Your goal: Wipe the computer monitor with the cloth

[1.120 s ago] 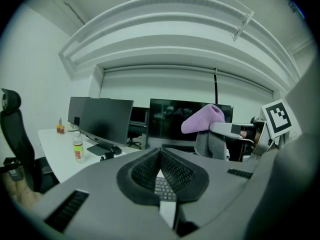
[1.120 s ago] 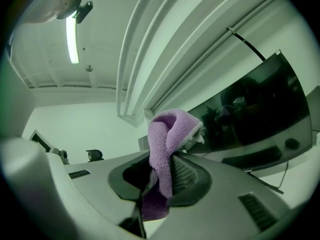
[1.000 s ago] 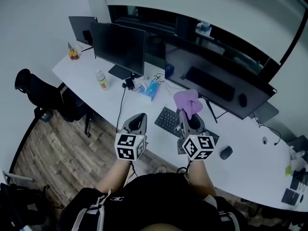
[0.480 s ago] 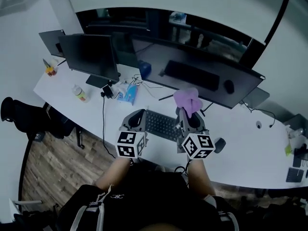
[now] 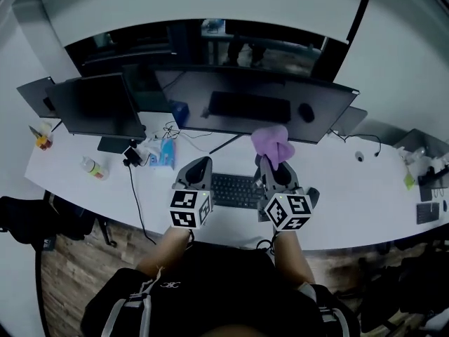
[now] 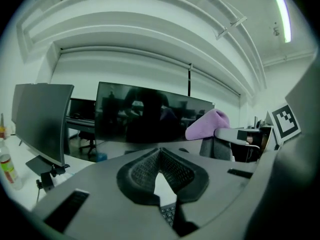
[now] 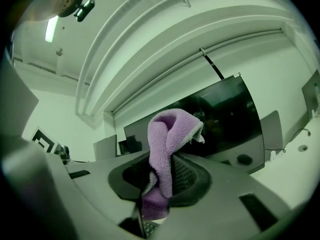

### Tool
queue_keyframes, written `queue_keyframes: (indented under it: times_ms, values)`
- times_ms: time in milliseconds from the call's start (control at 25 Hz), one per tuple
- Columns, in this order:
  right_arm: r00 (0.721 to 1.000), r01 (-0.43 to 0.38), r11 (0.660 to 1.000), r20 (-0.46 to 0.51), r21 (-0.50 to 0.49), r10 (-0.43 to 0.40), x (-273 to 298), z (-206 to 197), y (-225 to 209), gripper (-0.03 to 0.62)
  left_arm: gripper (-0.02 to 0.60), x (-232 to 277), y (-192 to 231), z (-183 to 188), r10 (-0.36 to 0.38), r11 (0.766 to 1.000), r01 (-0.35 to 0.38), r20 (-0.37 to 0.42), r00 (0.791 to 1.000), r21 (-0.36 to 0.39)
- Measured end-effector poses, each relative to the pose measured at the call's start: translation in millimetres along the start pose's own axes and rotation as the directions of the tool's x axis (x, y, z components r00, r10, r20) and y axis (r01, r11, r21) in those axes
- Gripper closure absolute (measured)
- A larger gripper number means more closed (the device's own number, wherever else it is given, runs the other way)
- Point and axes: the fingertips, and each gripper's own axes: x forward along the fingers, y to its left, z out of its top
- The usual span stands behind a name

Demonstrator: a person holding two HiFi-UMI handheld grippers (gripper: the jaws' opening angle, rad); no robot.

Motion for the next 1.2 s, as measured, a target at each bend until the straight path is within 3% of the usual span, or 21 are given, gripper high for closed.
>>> queue_keyframes:
  times_ms: [200, 360, 800, 1200]
  values:
    - [0.998, 0.052, 0.998, 0.026, -0.04, -0.051, 22, 4, 27, 0.496, 0.569, 7, 27, 6, -0.11, 0.993, 0.11, -0.004, 0.994, -0.032]
    - [0.996, 0.066, 0.994, 0.061, -0.089, -0.061, 54, 15, 59, 0.496, 0.569, 9, 65, 18, -0.149, 0.989, 0.15, 0.011, 0.989, -0.01]
    - [0.991, 0.02, 0.961, 0.132, -0.275, 0.017, 146, 61, 160, 0.497, 0.569, -5, 173, 28, -0.146, 0.988, 0.148, 0.042, 0.988, -0.048]
    - [0.99, -0.041, 0.877, 0.098, -0.479, 0.101, 227, 104, 238, 0.497, 0.569, -30, 226, 18, -0.125, 0.988, 0.128, 0.042, 0.991, -0.082]
